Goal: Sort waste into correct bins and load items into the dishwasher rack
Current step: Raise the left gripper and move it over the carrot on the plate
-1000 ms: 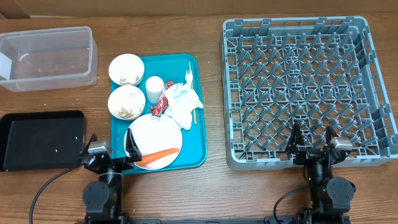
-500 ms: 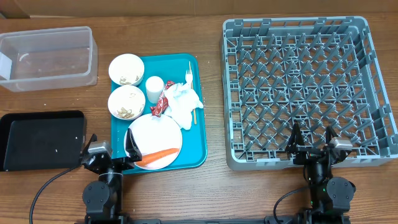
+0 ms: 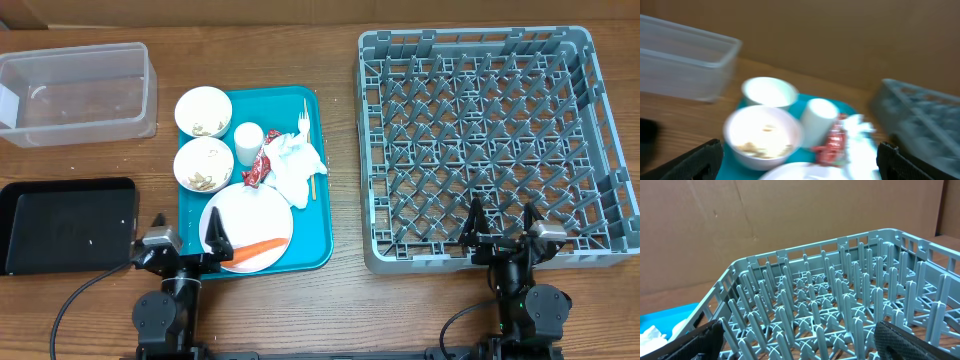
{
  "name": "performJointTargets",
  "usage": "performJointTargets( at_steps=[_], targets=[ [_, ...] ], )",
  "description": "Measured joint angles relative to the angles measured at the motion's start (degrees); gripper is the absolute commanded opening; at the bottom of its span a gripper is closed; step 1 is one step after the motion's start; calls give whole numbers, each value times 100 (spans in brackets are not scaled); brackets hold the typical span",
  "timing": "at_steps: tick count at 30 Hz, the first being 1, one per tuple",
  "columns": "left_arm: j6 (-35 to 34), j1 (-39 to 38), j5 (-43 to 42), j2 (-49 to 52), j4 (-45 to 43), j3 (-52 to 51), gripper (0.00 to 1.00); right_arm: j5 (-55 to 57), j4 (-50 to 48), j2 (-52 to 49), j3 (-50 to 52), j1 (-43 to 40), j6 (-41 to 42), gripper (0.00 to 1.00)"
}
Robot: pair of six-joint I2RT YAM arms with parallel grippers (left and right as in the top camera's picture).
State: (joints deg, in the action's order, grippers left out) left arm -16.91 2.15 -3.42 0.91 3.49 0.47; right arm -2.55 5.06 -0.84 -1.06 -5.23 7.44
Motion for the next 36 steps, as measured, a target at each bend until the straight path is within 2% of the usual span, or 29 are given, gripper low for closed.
performJointTargets(
  at_steps=[4,10,15,18,21,25,32,36],
  targets=[
    [-761,0,-800,0,-42,0,100,2,-2,0,0,0,2,100],
    [-1307,0,-1692,0,-168,-2,100,2,0,0,0,0,0,100],
    [-1572,15,-2981,-4,-1449,4,100,0,2,0,0,0,2,100],
    [-1698,15,-3628,-13,-1530,164,100,0,2,0,0,0,0,100],
    [-1753,15,-3950,-4,-879,634,100,0,2,0,0,0,2,100],
    [-1587,15,-4057,236,518,1738,100,2,2,0,0,0,0,100],
    [-1027,15,-3923,1762,3292,4072,100,2,2,0,0,0,0,100],
    [-883,15,-4140,2544,3661,4883,100,0,2,0,0,0,2,100]
  ],
)
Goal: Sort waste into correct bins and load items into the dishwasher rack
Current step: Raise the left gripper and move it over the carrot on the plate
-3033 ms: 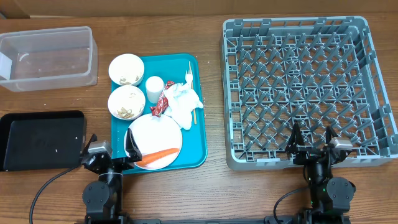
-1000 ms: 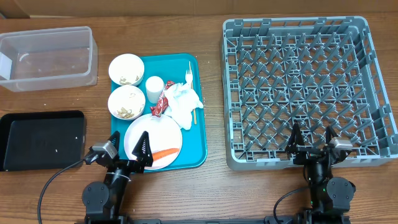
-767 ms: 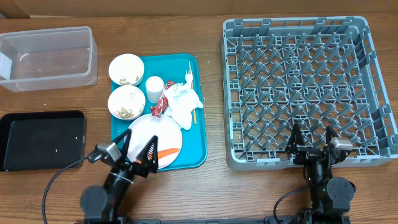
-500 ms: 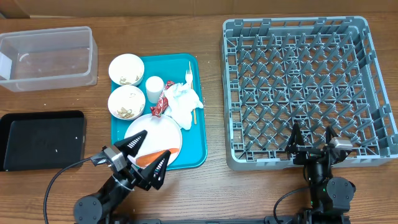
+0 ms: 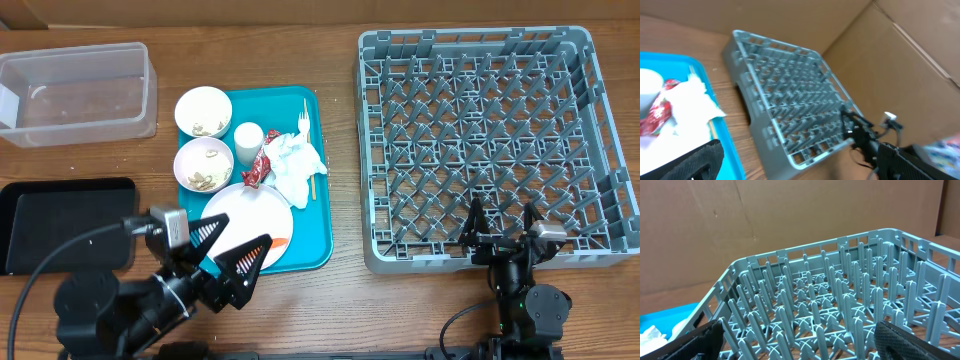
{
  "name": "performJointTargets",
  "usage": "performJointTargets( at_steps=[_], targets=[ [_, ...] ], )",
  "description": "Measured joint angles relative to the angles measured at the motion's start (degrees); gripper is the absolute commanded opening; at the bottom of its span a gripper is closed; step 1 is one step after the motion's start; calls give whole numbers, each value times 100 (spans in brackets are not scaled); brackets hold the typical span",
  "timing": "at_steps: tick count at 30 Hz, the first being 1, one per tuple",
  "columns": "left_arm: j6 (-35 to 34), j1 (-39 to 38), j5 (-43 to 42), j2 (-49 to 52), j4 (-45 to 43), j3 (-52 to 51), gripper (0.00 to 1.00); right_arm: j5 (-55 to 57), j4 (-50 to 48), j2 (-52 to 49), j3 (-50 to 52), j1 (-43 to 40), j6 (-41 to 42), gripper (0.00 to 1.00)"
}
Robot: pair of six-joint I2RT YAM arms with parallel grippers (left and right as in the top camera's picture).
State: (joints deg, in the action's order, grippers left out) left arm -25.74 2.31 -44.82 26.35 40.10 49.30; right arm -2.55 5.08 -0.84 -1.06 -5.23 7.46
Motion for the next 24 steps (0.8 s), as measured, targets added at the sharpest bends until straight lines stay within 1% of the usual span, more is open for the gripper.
performJointTargets(
  at_steps=[3,4,5,8,12,14,16,19,24],
  targets=[
    [0,0,-267,225,-306,136,100,0,-2,0,0,0,2,100],
    [-13,0,-302,284,-297,188,100,2,0,0,0,0,-2,100],
    [-63,0,-256,341,-109,264,100,0,0,0,0,0,-2,100],
    [-243,0,267,584,1027,702,100,2,0,0,0,0,-2,100],
    [-431,0,1445,1235,2959,1692,100,0,0,0,0,0,-2,100],
    [-483,0,1939,1545,3467,2105,100,2,4,0,0,0,2,100],
    [-549,0,2295,1762,3635,2345,100,2,2,0,0,0,0,100],
    [-737,0,2476,1884,3729,2411,100,0,2,0,0,0,-2,100],
    [-1113,0,2253,1945,3602,2411,100,2,2,0,0,0,0,100]
  ],
)
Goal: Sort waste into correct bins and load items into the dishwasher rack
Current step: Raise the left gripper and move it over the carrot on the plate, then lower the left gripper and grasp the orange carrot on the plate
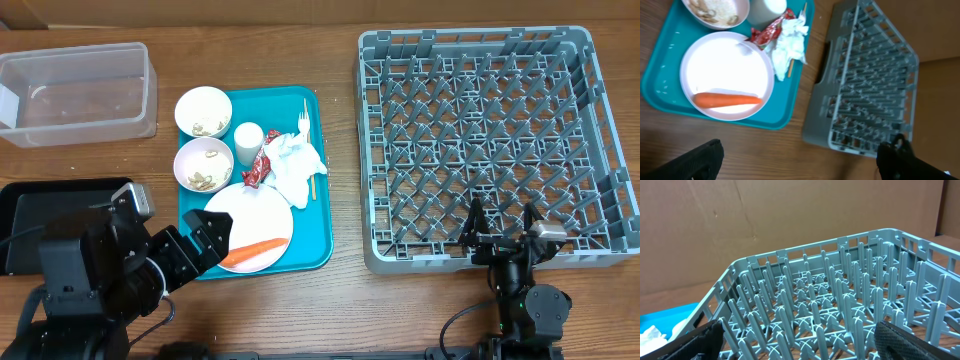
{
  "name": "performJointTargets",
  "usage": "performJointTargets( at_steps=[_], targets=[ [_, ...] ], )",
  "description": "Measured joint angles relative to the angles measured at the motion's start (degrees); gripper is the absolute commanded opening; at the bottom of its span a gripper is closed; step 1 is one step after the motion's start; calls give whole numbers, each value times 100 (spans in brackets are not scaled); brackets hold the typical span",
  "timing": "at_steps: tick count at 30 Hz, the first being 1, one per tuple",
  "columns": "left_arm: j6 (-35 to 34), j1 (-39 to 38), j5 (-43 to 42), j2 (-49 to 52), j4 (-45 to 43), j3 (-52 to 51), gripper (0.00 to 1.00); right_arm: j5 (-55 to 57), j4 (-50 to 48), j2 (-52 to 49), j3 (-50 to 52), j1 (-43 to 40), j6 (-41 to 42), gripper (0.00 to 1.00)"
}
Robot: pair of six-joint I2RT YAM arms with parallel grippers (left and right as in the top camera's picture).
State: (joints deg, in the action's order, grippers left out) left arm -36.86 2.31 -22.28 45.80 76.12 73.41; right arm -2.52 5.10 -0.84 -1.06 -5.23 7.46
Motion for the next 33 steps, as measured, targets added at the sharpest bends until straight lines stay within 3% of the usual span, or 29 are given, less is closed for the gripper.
performJointTargets(
  at_steps=[4,8,14,24,33],
  targets=[
    [-708,0,52,197,590,11,100,0,-4,0,0,0,-2,100],
    [-2227,0,756,522,1821,-11,100,-4,-2,0,0,0,-2,100],
    [-3738,0,1257,859,1834,-63,100,0,-2,0,0,0,0,100],
    [-4535,-190,1165,1561,1451,-411,100,0,-2,0,0,0,-2,100],
    [-4983,-522,787,2955,636,-1257,100,0,0,0,0,0,0,100]
  ],
)
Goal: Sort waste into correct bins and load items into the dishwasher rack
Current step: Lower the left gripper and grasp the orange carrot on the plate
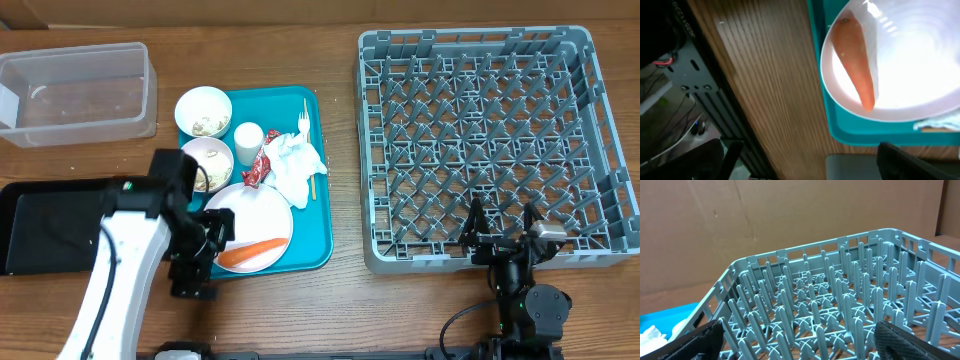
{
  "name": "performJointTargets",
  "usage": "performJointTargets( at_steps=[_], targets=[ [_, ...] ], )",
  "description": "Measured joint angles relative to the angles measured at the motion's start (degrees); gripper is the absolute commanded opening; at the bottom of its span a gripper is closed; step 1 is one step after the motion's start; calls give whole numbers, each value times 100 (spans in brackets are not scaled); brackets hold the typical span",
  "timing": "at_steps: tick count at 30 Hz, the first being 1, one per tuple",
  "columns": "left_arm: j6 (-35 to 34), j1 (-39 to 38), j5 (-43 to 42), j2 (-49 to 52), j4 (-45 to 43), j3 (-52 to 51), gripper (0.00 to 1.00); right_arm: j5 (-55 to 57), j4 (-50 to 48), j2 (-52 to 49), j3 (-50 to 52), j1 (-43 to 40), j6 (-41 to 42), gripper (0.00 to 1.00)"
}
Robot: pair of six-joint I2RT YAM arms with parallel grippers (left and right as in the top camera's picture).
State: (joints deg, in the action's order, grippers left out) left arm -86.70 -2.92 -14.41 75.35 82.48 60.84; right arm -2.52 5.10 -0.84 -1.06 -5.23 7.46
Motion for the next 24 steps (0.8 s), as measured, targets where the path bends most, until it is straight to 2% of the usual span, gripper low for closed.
performJointTargets(
  at_steps=[7,15,19,24],
  targets=[
    [0,-133,-48,881,-861,-13,100,-2,0,0,0,0,-2,100],
    [-68,-975,22,1672,-1696,-17,100,-2,0,0,0,0,-4,100],
    [-417,-1338,273,1770,-1915,-17,100,-2,-2,0,0,0,0,100],
    [-1032,-1425,461,1770,-1928,-26,100,-4,0,0,0,0,-2,100]
  ],
)
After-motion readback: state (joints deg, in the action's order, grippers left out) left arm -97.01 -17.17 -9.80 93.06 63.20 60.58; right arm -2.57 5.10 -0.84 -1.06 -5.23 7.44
